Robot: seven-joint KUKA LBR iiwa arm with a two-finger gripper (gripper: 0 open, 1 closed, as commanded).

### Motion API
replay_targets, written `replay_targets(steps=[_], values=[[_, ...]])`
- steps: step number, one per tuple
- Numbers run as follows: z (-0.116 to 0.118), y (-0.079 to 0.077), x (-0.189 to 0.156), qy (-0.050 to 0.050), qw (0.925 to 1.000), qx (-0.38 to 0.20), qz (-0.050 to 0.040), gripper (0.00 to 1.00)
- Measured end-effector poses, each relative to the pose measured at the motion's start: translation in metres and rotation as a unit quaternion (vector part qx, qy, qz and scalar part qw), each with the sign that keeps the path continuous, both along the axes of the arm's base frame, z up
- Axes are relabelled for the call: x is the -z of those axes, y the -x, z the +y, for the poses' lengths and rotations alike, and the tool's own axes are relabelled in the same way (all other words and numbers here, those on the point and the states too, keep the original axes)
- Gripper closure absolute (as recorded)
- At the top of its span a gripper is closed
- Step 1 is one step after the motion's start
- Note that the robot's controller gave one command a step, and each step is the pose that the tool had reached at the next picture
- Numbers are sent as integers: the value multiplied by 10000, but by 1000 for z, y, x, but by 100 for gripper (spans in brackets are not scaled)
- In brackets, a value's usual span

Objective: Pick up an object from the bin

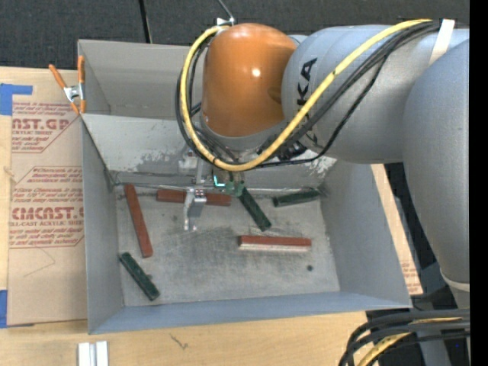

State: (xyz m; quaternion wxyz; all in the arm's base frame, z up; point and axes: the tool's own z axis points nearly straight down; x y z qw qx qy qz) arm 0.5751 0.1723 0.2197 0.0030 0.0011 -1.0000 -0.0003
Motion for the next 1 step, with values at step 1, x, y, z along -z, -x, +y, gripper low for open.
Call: replay_targets(steps=[1], values=[[-1,-2,-4,-5,10000,7,-37,0]])
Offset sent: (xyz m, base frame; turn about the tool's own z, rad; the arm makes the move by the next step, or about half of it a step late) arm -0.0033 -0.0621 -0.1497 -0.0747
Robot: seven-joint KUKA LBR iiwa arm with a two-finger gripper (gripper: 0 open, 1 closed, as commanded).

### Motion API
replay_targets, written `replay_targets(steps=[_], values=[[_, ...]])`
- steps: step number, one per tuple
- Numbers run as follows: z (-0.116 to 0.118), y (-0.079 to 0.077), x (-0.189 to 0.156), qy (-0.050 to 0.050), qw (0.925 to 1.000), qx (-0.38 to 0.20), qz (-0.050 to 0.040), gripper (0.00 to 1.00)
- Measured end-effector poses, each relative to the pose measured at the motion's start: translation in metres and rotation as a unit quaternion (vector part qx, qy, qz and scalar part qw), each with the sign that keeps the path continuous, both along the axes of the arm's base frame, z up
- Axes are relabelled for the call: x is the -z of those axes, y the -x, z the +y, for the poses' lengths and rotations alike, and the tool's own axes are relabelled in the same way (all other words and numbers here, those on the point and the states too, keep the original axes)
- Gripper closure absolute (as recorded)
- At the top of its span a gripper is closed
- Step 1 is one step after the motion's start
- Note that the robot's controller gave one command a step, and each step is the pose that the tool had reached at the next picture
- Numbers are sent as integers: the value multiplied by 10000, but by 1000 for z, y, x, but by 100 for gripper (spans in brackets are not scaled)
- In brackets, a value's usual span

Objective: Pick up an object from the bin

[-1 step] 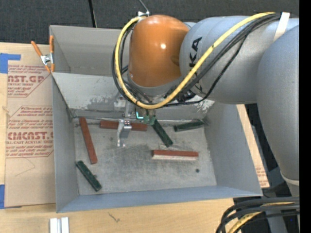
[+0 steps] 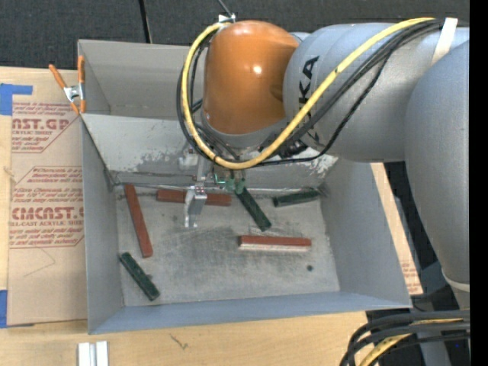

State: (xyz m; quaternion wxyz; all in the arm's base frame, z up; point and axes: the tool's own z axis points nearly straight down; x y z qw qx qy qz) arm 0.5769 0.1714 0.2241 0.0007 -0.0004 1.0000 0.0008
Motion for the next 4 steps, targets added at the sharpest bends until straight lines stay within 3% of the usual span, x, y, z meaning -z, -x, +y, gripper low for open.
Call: replay_targets(steps=[1,2,3,4], values=[[-23,1,60,-2,9999,-161,-26,0],[-68,13,85,4,9999,130,30,0],[-77,0,128,8,9994,-331,-27,0],[-178,-19,145,10,10000,-34,-39,100]])
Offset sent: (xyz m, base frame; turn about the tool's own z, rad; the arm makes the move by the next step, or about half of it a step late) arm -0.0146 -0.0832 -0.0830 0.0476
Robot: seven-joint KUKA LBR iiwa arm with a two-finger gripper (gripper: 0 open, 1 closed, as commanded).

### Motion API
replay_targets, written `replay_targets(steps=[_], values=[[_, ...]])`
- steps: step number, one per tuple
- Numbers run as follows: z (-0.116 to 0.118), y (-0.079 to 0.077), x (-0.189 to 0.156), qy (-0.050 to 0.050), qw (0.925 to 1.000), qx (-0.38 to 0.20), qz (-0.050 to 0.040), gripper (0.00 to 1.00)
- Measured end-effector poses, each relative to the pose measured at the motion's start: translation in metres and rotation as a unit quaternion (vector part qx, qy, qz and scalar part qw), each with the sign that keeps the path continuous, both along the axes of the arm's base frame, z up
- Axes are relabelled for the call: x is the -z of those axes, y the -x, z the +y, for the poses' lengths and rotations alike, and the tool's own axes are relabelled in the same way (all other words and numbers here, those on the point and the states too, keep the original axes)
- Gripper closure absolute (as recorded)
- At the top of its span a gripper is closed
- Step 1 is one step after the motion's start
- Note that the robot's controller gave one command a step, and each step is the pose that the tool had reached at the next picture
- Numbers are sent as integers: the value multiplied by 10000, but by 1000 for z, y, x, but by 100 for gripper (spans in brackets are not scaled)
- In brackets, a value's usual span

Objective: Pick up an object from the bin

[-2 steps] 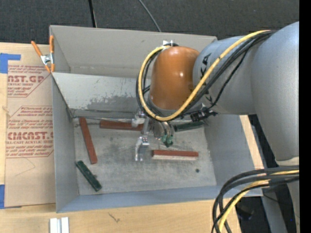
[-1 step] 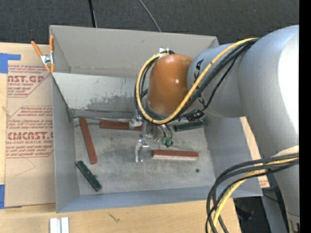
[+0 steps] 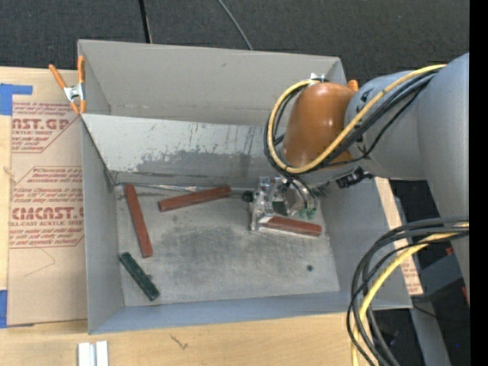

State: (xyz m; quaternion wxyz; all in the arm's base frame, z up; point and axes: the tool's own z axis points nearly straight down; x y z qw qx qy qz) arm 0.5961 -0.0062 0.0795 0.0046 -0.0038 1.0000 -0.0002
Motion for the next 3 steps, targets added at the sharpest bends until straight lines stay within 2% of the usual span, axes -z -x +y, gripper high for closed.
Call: replay_targets(steps=[1,2,3], values=[[0,0,0,0,10000,1,0,100],[-4,17,-32,-4,9934,-1144,82,100],[-27,15,-191,3,9762,-2168,27,100]])
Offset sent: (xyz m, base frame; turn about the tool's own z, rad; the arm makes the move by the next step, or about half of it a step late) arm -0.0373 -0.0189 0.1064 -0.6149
